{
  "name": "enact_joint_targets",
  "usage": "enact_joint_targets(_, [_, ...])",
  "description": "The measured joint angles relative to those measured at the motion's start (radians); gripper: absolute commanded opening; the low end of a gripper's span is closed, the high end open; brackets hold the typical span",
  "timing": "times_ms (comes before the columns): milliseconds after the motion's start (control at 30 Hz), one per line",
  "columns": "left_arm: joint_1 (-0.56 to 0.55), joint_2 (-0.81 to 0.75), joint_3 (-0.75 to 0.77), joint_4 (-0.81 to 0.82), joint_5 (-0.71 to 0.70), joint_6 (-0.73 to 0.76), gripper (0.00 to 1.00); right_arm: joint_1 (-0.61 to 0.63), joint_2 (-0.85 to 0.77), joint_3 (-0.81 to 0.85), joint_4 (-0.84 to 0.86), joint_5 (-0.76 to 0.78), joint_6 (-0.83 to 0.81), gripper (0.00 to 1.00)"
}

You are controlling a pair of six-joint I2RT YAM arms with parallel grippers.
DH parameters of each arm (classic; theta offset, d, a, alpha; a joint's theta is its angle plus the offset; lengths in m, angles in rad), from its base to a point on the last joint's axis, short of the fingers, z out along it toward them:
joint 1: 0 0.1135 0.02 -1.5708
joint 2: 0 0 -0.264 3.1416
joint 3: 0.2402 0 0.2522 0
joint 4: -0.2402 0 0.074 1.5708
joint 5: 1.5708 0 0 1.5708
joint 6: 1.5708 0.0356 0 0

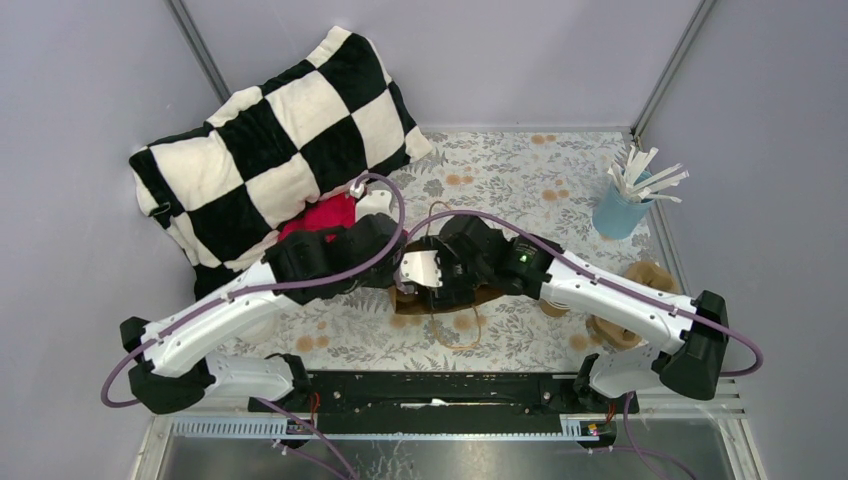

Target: Pack the takeout coffee

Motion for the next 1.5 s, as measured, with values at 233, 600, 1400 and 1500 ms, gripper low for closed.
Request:
enact_joint_targets(233, [-0.016, -0.152, -0.21, 0.132, -0.044, 0.063, 0.03, -0.002, -0.054, -0.006, -0.018, 0.008, -0.042, 0.69])
enact_joint_targets(600, [-0.016, -0.184, -0.263, 0.232, -0.01, 0.155, 0.02, -0.002, 0.05, -0.006, -0.013, 0.098, -0.115, 0.69])
enact_joint_targets(1400, [-0.016, -0.255, -0.363, 0.328, 0.042, 0.222, 0.0, -0.023, 0.003, -0.195, 0.162, 0.218, -0.148, 0.68])
enact_joint_targets(1500, [-0.016, -0.255, -0.363, 0.327, 0.044, 0.222, 0.0, -0.023, 0.002, -0.161, 0.124, 0.212, -0.133, 0.68])
